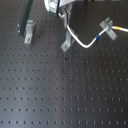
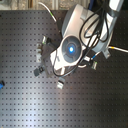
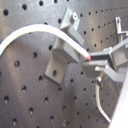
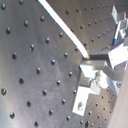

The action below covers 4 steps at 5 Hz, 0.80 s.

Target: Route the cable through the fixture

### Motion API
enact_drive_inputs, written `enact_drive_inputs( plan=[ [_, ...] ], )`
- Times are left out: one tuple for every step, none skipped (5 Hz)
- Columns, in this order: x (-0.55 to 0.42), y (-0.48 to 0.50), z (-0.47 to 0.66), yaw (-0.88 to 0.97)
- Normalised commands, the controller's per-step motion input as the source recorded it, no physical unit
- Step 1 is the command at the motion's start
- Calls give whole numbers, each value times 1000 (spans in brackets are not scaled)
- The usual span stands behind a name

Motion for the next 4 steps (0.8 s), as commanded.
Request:
enact_drive_inputs(
  plan=[
    [21, 26, 59, 0],
    [14, 8, 653, 0],
    [1, 11, 229, 0],
    [-58, -24, 268, -3]
  ],
)
